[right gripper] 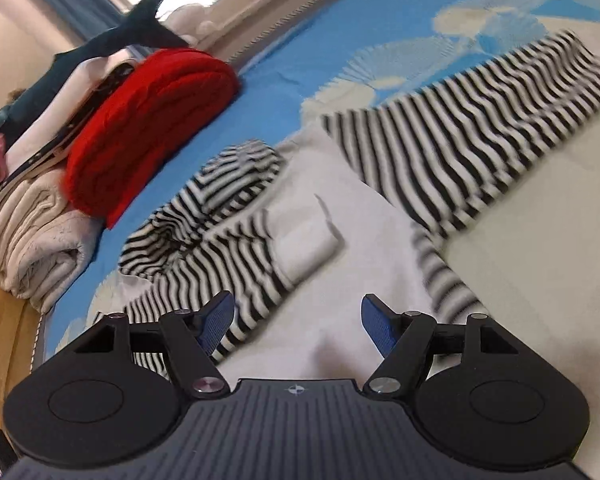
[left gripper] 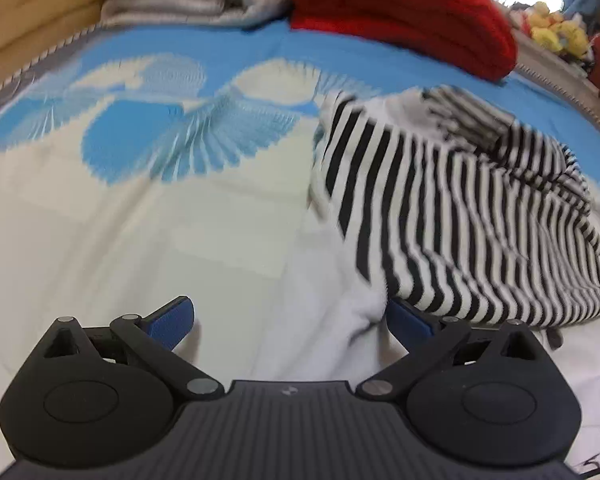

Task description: Fold small clothes

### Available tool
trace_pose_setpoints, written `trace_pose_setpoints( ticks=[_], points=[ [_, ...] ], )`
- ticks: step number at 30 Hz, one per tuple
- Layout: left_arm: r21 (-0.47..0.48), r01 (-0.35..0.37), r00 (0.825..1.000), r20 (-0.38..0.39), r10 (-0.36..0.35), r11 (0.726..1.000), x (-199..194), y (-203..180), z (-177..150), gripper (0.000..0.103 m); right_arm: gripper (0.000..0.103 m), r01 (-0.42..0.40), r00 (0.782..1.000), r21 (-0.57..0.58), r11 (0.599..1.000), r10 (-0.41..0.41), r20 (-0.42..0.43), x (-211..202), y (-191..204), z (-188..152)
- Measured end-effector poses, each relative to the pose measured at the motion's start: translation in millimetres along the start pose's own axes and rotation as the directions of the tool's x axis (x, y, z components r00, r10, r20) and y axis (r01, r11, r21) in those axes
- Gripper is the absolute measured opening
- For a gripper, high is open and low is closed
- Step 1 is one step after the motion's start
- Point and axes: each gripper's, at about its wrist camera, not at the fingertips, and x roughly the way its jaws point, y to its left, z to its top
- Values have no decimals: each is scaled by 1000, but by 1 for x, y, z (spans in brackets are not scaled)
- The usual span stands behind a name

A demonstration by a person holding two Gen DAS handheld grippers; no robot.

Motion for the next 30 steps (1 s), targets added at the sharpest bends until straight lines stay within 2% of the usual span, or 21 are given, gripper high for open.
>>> trace_pose_setpoints(
  ticks=[4, 6, 8, 9, 10, 11, 12, 13, 14, 16, 18, 20, 22, 23, 24, 26, 27, 29, 30],
  points=[
    [-40, 66, 997, 53, -64, 997, -6, 8, 9, 102, 72, 62, 998, -152, 986, -61, 11, 42, 14, 46],
    [-36, 60, 997, 40, -59, 998, -1, 9, 11, 102, 73, 109, 994, -195, 975, -111, 4, 70, 17, 62],
    [-2, 18, 1000, 2, -18, 1000, 10, 6, 12, 102, 70, 75, 995, -239, 968, -87, -40, 98, 20, 68],
    [41, -40, 999, -22, 41, 998, 19, 4, 11, 103, 56, 52, 996, -284, 957, -70, -52, 110, 24, 66],
    [86, -111, 993, -32, 114, 990, 27, 3, 9, 103, 28, 26, 997, -349, 937, -49, -58, 120, 30, 61],
    [111, -156, 987, -24, 160, 981, 33, 3, 7, 103, 12, 17, 996, -420, 907, -51, -69, 132, 35, 52],
    [103, -164, 986, -12, 166, 981, 34, 6, 7, 103, 1, 31, 994, -460, 887, -77, -80, 142, 37, 45],
    [81, -206, 978, -17, 208, 975, 34, 9, 9, 103, 0, 62, 990, -483, 873, -116, -82, 154, 37, 38],
    [69, -255, 966, -17, 257, 964, 35, 13, 10, 103, 0, 72, 992, -490, 869, -111, -52, 158, 37, 34],
    [61, -303, 952, -23, 305, 951, 38, 22, 12, 103, 0, 84, 993, -488, 869, -112, -28, 157, 40, 34],
    [2, -283, 957, -57, 283, 959, 39, 34, 16, 103, 0, 103, 993, -453, 886, -119, -8, 149, 42, 38],
    [-72, -229, 972, -72, 224, 971, 34, 41, 19, 103, 10, 117, 993, -424, 898, -108, 44, 134, 38, 43],
    [-96, -191, 981, -58, 186, 977, 28, 39, 19, 103, 46, 164, 985, -444, 881, -169, 30, 133, 32, 40],
    [-86, -177, 984, -48, 173, 980, 25, 34, 20, 103, 53, 178, 977, -473, 863, -210, -15, 139, 28, 36],
    [-67, -166, 986, -42, 163, 984, 22, 29, 19, 103, 57, 172, 976, -512, 842, -217, -28, 140, 23, 31],
    [-34, -145, 989, -30, 144, 989, 18, 19, 17, 103, 64, 210, 971, -557, 804, -236, 25, 124, 24, 27],
    [-25, -134, 991, -20, 133, 991, 15, 15, 17, 103, 66, 224, 970, -532, 817, -240, 40, 113, 21, 29],
    [-13, -118, 993, -5, 118, 993, 12, 7, 19, 103, 67, 238, 970, -418, 877, -235, 62, 82, 12, 34],
    [-7, -101, 995, 10, 101, 995, 7, 4, 19, 103, 67, 218, 976, -340, 915, -208, 66, 58, 6, 36]
  ],
)
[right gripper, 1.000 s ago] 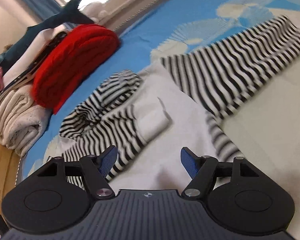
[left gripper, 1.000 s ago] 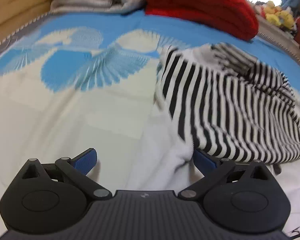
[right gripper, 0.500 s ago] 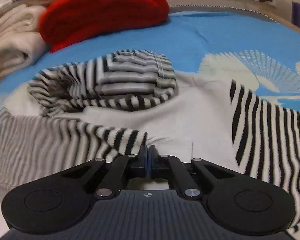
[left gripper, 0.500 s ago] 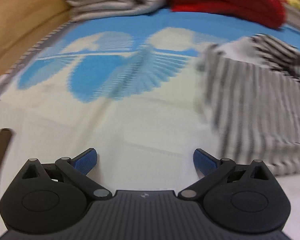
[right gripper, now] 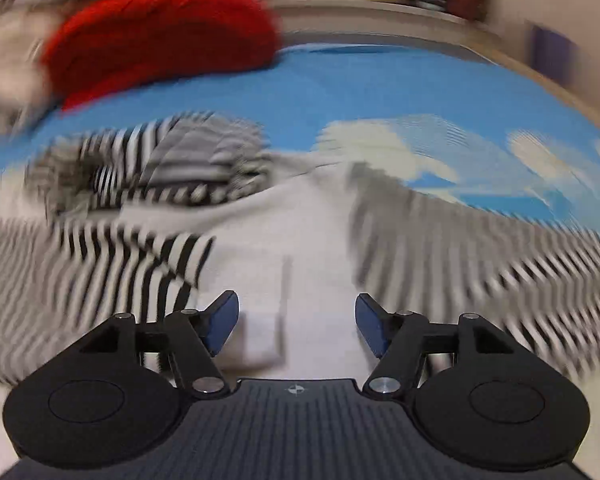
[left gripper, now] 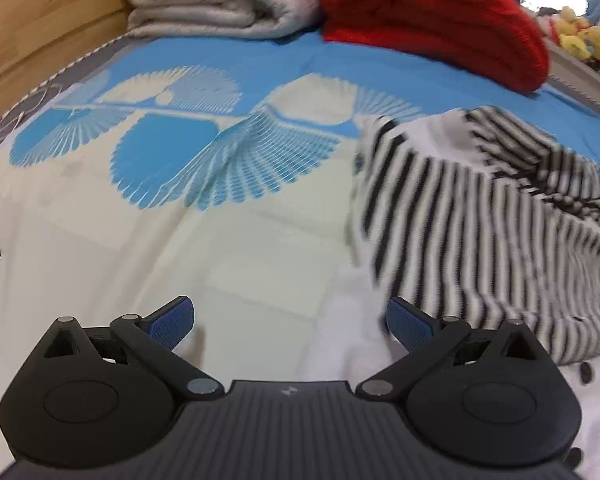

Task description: Fold small clothes

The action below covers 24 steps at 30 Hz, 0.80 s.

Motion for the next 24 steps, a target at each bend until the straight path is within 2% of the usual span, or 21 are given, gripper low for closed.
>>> trace_pose_setpoints(
  ticks=[3, 5, 7, 9, 10, 12, 13, 15, 16, 17, 22, 24],
  points=[
    [15, 31, 999, 37, -31, 999, -14, -8, -1, 103, 76, -87, 994, 197, 976, 73, 77, -67, -27, -12],
    [33, 45, 998, 52, -47, 998, -21, -12, -4, 103, 80, -116, 987, 242, 963, 83, 139, -105, -38, -23],
    [50, 49, 997, 60, -52, 998, -25, -17, -7, 103, 83, -96, 974, 267, 959, 36, 224, -139, -52, -40],
    [58, 48, 997, 63, -52, 997, -27, -18, -9, 103, 87, -19, 954, 295, 955, -71, 292, -156, -64, -64],
    [52, 47, 996, 67, -51, 998, -29, -18, -10, 103, 87, 24, 947, 309, 951, -121, 298, -155, -71, -72],
    [31, 49, 997, 65, -51, 998, -31, -16, -12, 103, 87, 100, 961, 364, 926, -185, 207, -142, -92, -73],
    [22, 52, 997, 58, -53, 998, -31, -14, -13, 103, 86, 76, 968, 430, 900, -170, 183, -135, -108, -70],
    [12, 54, 997, 46, -55, 998, -29, -11, -13, 103, 85, 21, 970, 593, 805, -160, 184, -128, -143, -68],
    [7, 51, 998, 44, -51, 999, -29, -10, -13, 103, 85, 13, 965, 663, 748, -182, 187, -125, -160, -68],
    [2, 45, 998, 43, -45, 999, -28, -8, -13, 103, 85, 19, 961, 702, 711, -206, 184, -120, -174, -66],
    [-37, 28, 999, 27, -27, 999, -18, -2, -5, 103, 85, 109, 935, 747, 656, -323, 146, -83, -245, -31],
    [-48, 20, 1000, 15, -19, 999, -13, 1, -3, 103, 85, 144, 938, 785, 603, -336, 86, -59, -278, -23]
  ],
)
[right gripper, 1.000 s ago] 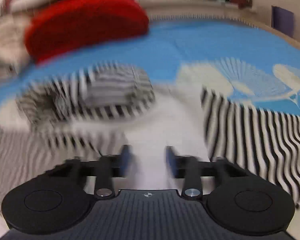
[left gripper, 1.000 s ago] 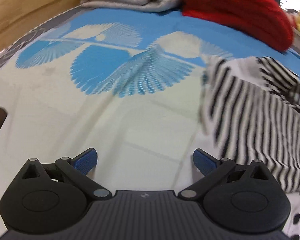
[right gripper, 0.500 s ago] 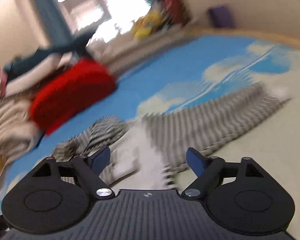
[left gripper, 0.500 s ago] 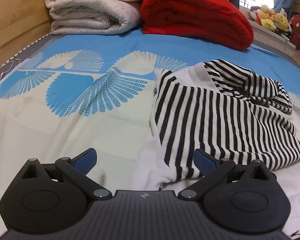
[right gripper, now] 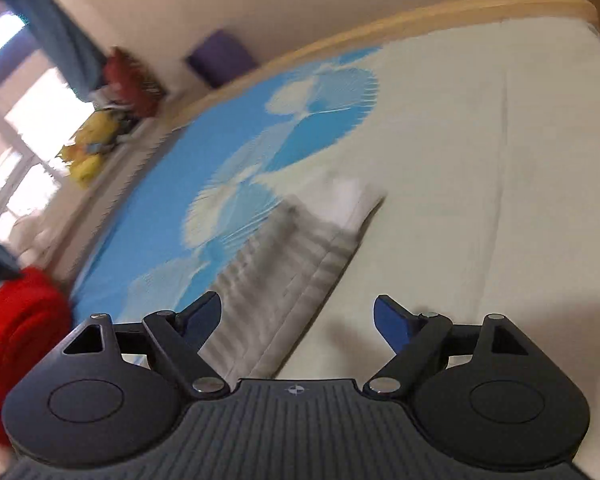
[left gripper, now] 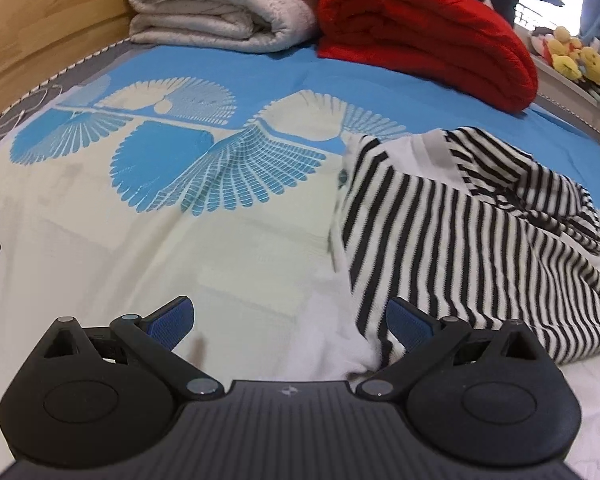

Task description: Fold small clothes

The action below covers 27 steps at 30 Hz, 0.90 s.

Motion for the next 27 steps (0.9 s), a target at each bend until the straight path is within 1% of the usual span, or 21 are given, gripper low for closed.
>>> trace_pose_setpoints(
  ticks=[2, 3, 4, 5, 7, 8, 9, 10, 11, 12, 13, 14, 15, 17, 19, 21, 23, 24, 25, 26, 27],
  points=[
    [0, -14, 1000, -5, 14, 1000, 5, 4, 2, 103, 85, 53, 997, 60, 997, -50, -52, 36, -6, 10],
    [4, -26, 1000, -6, 26, 1000, 7, 6, 2, 103, 87, 61, 998, 79, 995, -58, -39, 43, -10, 14],
    [8, -39, 999, -8, 39, 999, 10, 8, 3, 103, 90, 57, 998, 55, 997, -58, 22, 48, -3, 16],
    [8, -53, 999, -10, 53, 999, 12, 10, 5, 103, 91, 88, 995, 1, 996, -88, 48, 56, 6, 17],
    [-12, -63, 998, -14, 63, 998, 16, 18, 9, 103, 91, 175, 984, -132, 976, -168, 60, 75, 26, 17],
    [-27, -65, 998, -17, 64, 998, 17, 22, 11, 103, 83, 201, 979, -180, 963, -190, 74, 82, 37, 17],
    [-41, -66, 998, -21, 65, 997, 18, 26, 13, 103, 35, 204, 978, -208, 957, -192, 76, 87, 48, 17],
    [-56, -67, 998, -25, 66, 996, 19, 30, 15, 103, 12, 194, 981, -199, 960, -184, 67, 86, 56, 18],
    [-69, -68, 997, -28, 66, 995, 19, 33, 17, 103, 12, 168, 985, -180, 969, -158, 71, 82, 69, 18],
    [-87, -65, 998, -30, 63, 994, 18, 37, 18, 103, 12, 130, 989, -199, 971, -114, 93, 70, 83, 18],
    [-107, -56, 998, -31, 53, 993, 17, 41, 20, 103, 12, 93, 990, -259, 961, -61, 127, 57, 105, 14],
    [-128, -42, 999, -32, 38, 991, 15, 44, 21, 103, 12, 59, 987, -346, 937, -3, 160, 41, 130, 5],
    [-151, -24, 999, -32, 20, 988, 13, 47, 22, 103, 12, 22, 980, -449, 893, 71, 187, 20, 160, -11],
    [-187, -1, 1000, -28, -4, 982, 9, 51, 24, 103, 12, -89, 954, -602, 793, 242, 177, -22, 206, -47],
    [-203, 7, 1000, -17, -10, 979, 4, 51, 25, 103, 12, -217, 904, -730, 648, 415, 100, -72, 245, -103],
    [-216, 7, 1000, -8, -9, 976, 0, 52, 25, 103, 13, -333, 840, -821, 464, 541, -35, -114, 268, -169],
    [-236, 15, 1000, -11, -18, 972, -2, 55, 26, 103, 31, -425, 777, -875, 232, 589, -222, -145, 277, -244],
    [-253, 27, 999, -13, -32, 967, -3, 57, 26, 103, 62, -471, 757, -874, 116, 562, -334, -153, 278, -280],
    [-265, 37, 999, -15, -43, 963, -3, 59, 26, 103, 91, -494, 755, -869, 30, 511, -412, -156, 276, -311],
    [-278, 43, 999, -20, -51, 960, -3, 61, 26, 103, 95, -485, 769, -874, -39, 456, -447, -157, 269, -340],
    [-286, 45, 998, -24, -54, 957, -3, 63, 26, 103, 91, -455, 790, -885, -99, 414, -452, -159, 260, -362]
  ],
)
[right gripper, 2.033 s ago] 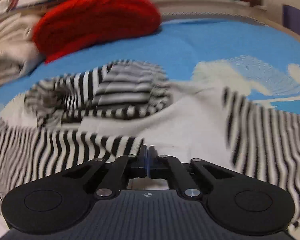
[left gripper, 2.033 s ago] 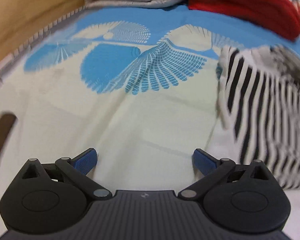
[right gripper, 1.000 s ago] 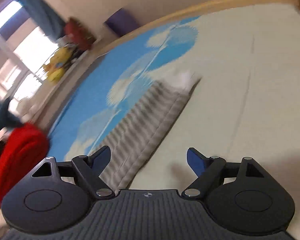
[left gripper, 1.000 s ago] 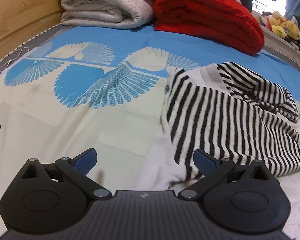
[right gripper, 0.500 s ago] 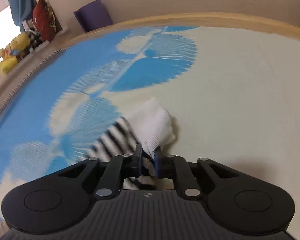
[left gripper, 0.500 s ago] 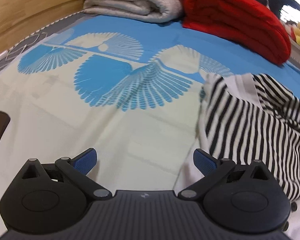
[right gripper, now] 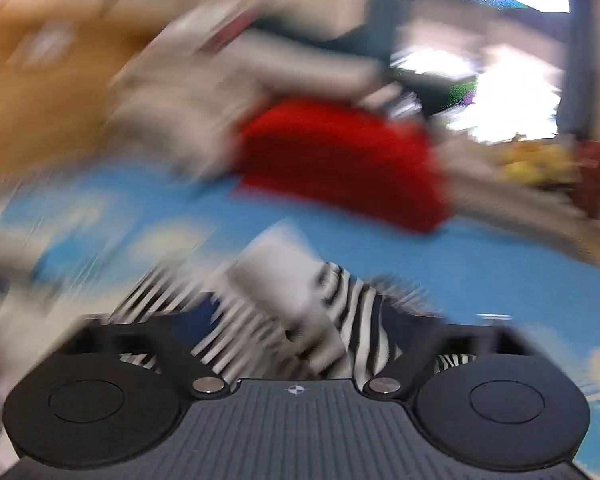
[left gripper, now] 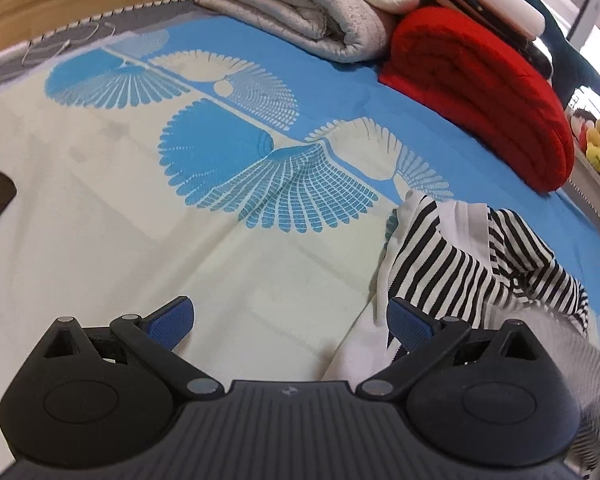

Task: Fold small clothes
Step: 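Release the sleeve and lift the right gripper away from the jacket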

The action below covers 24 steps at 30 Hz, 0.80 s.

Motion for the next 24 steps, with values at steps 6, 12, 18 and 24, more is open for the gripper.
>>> trace_pose_setpoints(
  ticks=[6, 12, 18, 24],
  points=[
    [-9, 21, 1000, 12, -21, 1000, -5, -4, 0, 103, 92, 149, 984, 23, 989, -146, -99, -39, -5, -46],
    [117, 38, 998, 44, -43, 992, -8, -32, -16, 103, 93, 293, 956, 429, 855, -261, -133, -77, -81, -87],
    [227, 182, 974, 95, -207, 957, -23, -61, -34, 103, 92, 323, 946, 499, 804, -273, -173, -69, -116, -95],
    [302, 156, 980, 73, -186, 940, -13, -75, -47, 103, 91, 442, 897, 508, 739, -352, -267, -69, -132, -101]
  ],
)
